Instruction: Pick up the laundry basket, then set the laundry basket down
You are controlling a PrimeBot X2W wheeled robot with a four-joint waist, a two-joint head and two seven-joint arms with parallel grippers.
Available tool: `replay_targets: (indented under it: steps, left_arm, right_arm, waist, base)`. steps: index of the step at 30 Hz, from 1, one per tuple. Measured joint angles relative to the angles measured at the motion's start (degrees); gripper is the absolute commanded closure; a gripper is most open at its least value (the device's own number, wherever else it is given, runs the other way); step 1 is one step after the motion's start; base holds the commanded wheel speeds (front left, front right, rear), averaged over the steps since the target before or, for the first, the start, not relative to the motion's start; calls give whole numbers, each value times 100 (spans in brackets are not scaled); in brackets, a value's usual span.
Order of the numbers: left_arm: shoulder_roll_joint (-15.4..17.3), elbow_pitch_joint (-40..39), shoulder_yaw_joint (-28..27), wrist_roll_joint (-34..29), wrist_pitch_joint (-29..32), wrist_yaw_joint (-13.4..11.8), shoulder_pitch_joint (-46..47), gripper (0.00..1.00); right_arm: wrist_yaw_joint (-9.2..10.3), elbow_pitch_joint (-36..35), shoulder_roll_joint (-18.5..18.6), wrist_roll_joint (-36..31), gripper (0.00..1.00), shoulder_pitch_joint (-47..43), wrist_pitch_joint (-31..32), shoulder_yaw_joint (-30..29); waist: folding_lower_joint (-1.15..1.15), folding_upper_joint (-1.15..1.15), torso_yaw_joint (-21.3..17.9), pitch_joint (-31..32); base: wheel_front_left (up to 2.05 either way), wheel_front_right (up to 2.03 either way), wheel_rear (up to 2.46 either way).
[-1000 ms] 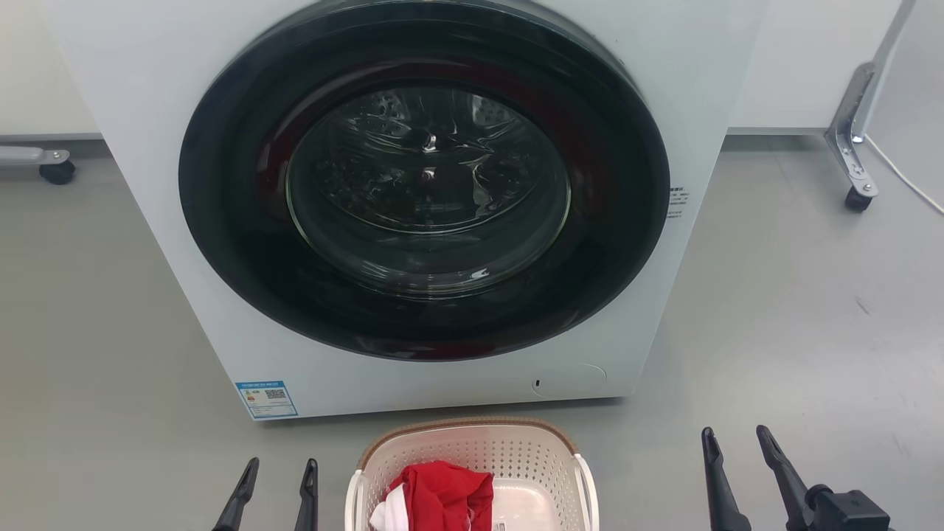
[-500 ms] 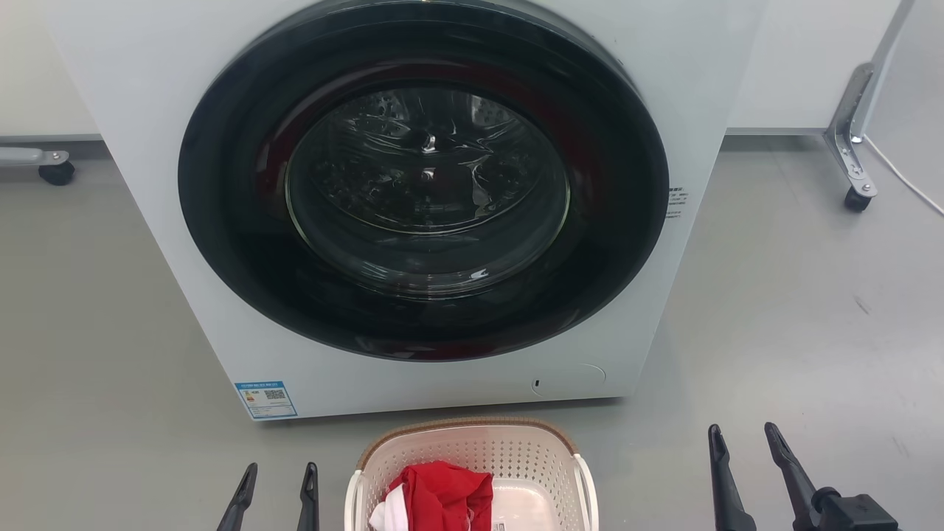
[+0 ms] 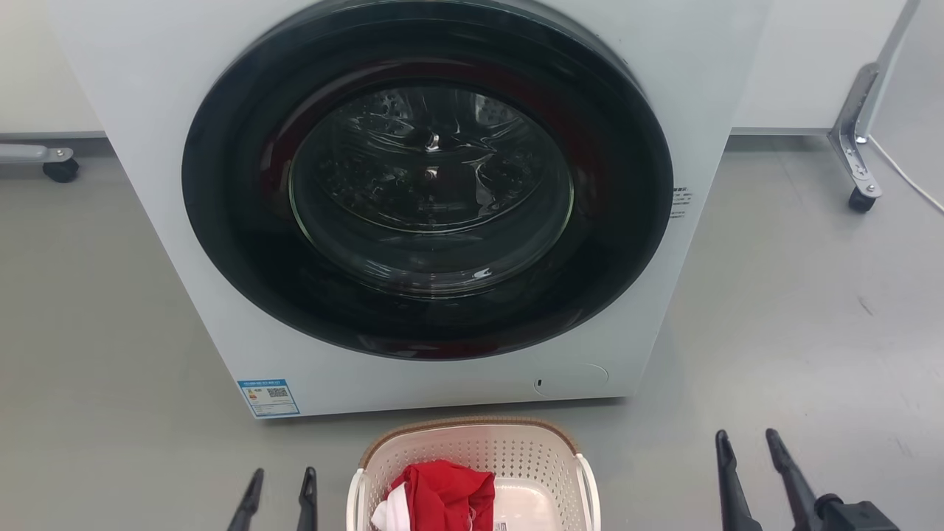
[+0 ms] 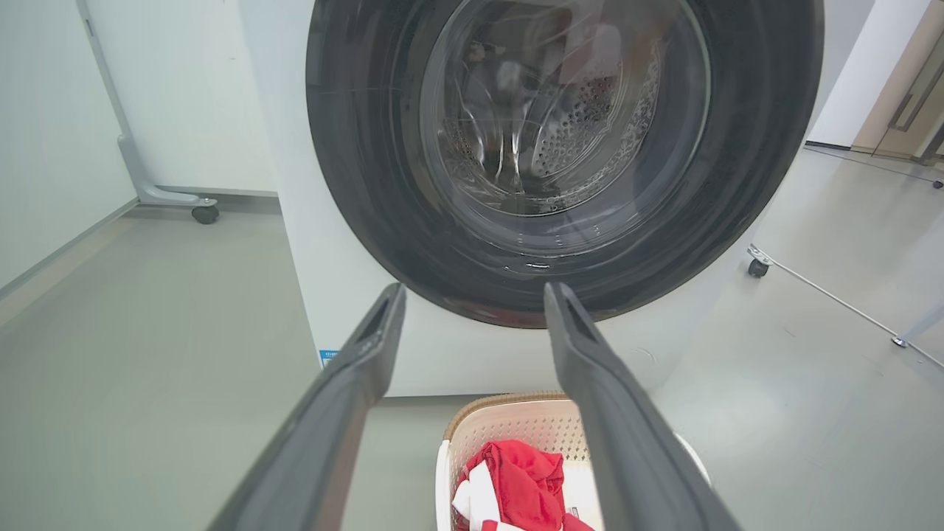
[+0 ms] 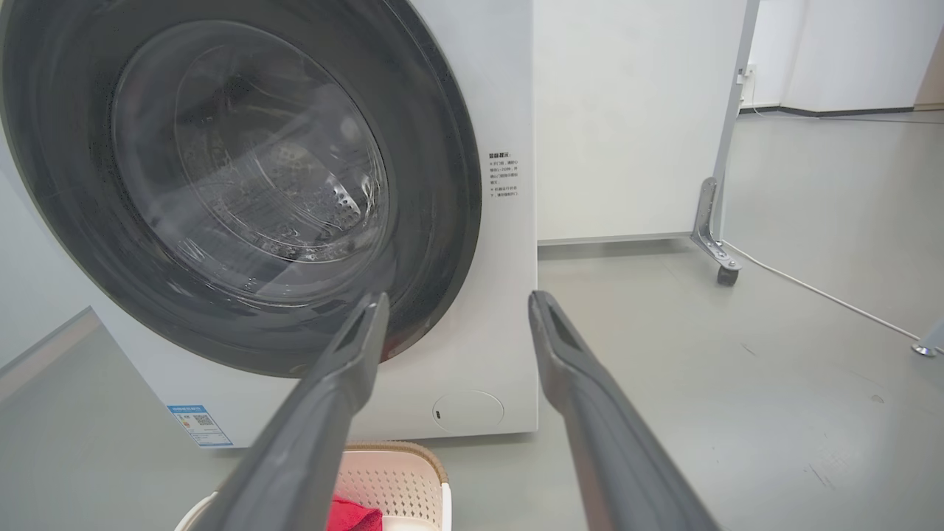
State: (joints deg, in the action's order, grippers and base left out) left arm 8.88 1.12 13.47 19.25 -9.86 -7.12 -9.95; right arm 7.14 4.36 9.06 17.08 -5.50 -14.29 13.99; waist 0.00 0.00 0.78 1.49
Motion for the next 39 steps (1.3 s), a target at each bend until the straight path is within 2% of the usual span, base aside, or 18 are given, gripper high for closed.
replay_targets:
  steps: [5, 12, 39]
  left_arm:
    - [-27, 203, 5, -8, 36, 8, -16, 100]
    - [-68, 264, -116, 311, 130, 76, -1, 100]
    - [-247, 688, -728, 2735, 677, 520, 411, 100]
  right_arm:
    - [-10, 189, -59, 30, 100, -70, 19, 21]
    - [-88, 248, -90, 361, 100, -83, 131, -129]
    - [-517, 577, -280, 2818, 100, 279, 836, -828]
  waist:
    - [0, 0, 1, -3]
    - [0, 0, -6, -18]
    - [0, 0, -31, -66]
  base:
    - [0, 0, 0]
    - [0, 0, 0]
    - [0, 0, 0]
